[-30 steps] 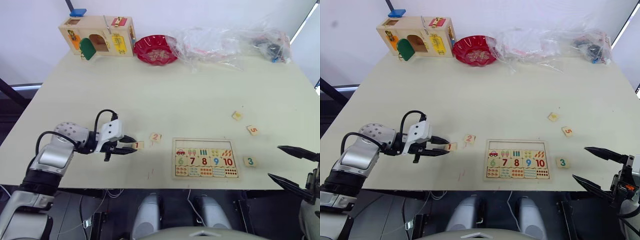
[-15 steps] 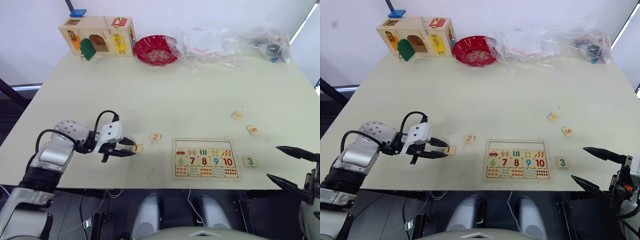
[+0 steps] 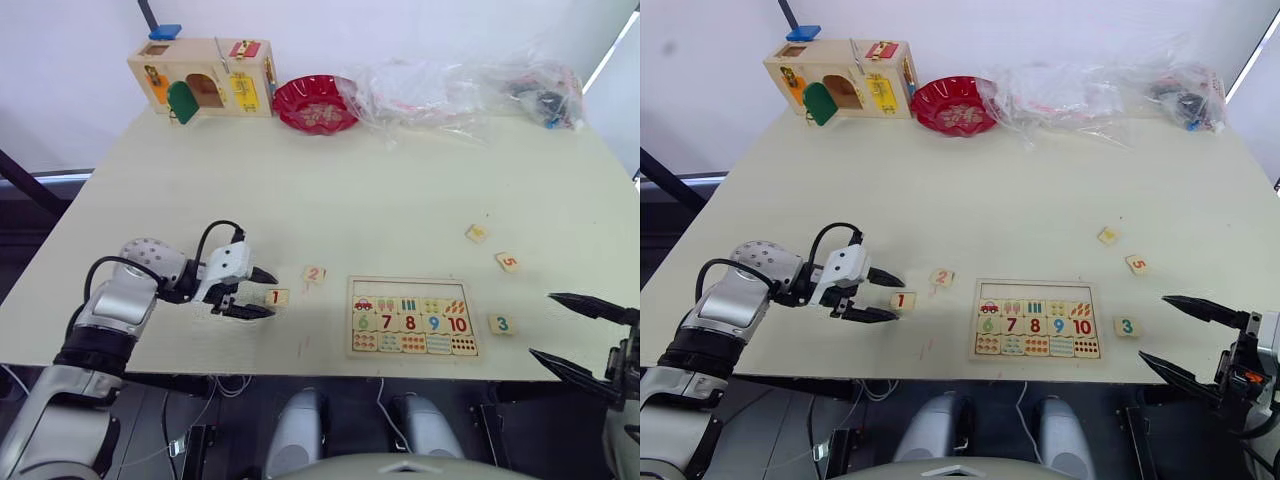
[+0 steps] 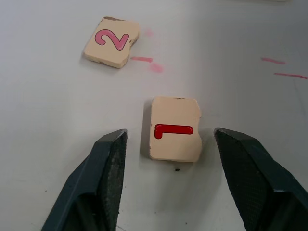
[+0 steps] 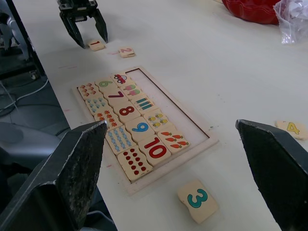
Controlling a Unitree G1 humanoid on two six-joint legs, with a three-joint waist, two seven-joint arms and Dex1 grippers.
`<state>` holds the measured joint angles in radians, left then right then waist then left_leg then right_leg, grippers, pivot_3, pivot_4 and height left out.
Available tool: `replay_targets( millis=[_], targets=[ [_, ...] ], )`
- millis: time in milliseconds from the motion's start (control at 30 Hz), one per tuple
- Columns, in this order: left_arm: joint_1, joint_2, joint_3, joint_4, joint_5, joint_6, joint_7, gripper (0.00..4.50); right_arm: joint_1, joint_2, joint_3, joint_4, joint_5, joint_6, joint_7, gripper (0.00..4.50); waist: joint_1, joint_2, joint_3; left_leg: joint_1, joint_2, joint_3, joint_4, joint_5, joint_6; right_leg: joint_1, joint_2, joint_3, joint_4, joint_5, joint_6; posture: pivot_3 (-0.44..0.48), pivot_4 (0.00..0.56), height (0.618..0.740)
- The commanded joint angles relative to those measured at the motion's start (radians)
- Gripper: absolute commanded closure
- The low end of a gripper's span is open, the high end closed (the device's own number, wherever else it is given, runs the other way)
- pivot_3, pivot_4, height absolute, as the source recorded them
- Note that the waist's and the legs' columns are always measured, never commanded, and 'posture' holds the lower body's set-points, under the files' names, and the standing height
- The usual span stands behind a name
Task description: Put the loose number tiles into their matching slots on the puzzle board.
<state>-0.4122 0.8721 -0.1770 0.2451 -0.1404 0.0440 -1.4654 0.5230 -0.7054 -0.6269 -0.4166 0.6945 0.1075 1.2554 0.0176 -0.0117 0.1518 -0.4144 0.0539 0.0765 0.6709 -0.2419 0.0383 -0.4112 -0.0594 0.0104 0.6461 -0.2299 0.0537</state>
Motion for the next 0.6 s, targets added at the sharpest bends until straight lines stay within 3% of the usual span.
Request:
replay_targets(
  millis=[33,100,200,233,300,500,600],
  targets=[
    [0.028,0.019,-0.012,-0.05,0.017,0.012,0.0,1.36,-0.002,-0.001,-0.007,-0.023,0.007,-0.011,-0.004,0.0,0.0,0.0,0.0,0.0,0.0,0.0,0.0,0.0,0.0,0.0,0.0,0.0,0.0,0.0,0.0,0.0,0.15,0.74],
    [0.039,0.031,-0.005,-0.076,0.007,0.019,-0.007,1.59,-0.005,-0.001,-0.006,-0.022,0.006,-0.012,-0.004,0.0,-0.001,0.0,0.0,0.0,0.0,-0.001,0.0,0.0,0.0,0.0,0.0,0.0,0.0,0.0,0.0,0.0,0.15,0.74],
    [0.06,0.059,0.004,-0.131,-0.011,0.038,-0.024,2.41,-0.01,-0.001,-0.003,-0.021,0.005,-0.012,-0.006,0.0,-0.003,0.0,0.0,0.0,0.0,-0.002,0.0,0.0,0.0,0.0,0.0,0.0,0.0,0.0,0.0,0.0,0.15,0.74],
    [0.065,0.066,0.009,-0.144,-0.015,0.044,-0.024,2.97,-0.01,-0.001,-0.003,-0.021,0.004,-0.012,-0.006,0.0,-0.004,0.0,0.0,0.0,0.0,-0.002,0.0,0.0,0.0,0.0,0.0,0.0,0.0,0.0,0.0,0.0,0.15,0.74],
    [0.066,0.074,0.015,-0.164,-0.023,0.06,-0.023,3.52,-0.014,-0.002,-0.001,-0.019,0.003,-0.012,-0.008,0.0,-0.004,-0.001,0.0,0.0,0.001,-0.002,0.0,0.0,0.0,-0.001,0.0,0.001,0.0,0.0,0.0,0.0,0.15,0.74],
    [0.021,0.114,0.04,-0.252,-0.042,0.132,-0.026,3.53,-0.015,0.001,-0.007,-0.019,0.002,-0.015,-0.014,0.0,-0.002,-0.002,0.001,-0.001,0.001,-0.002,0.0,0.0,0.0,-0.001,0.001,0.001,0.0,0.0,0.0,0.0,0.15,0.74],
    [-0.061,0.145,0.037,-0.36,-0.073,0.257,-0.043,3.53,-0.003,0.004,-0.022,-0.025,0.007,-0.017,-0.017,0.0,-0.002,-0.003,0.002,-0.001,0.001,-0.002,0.0,0.0,0.0,-0.001,0.001,0.0,0.0,0.0,0.0,0.0,0.15,0.74]
  ],
)
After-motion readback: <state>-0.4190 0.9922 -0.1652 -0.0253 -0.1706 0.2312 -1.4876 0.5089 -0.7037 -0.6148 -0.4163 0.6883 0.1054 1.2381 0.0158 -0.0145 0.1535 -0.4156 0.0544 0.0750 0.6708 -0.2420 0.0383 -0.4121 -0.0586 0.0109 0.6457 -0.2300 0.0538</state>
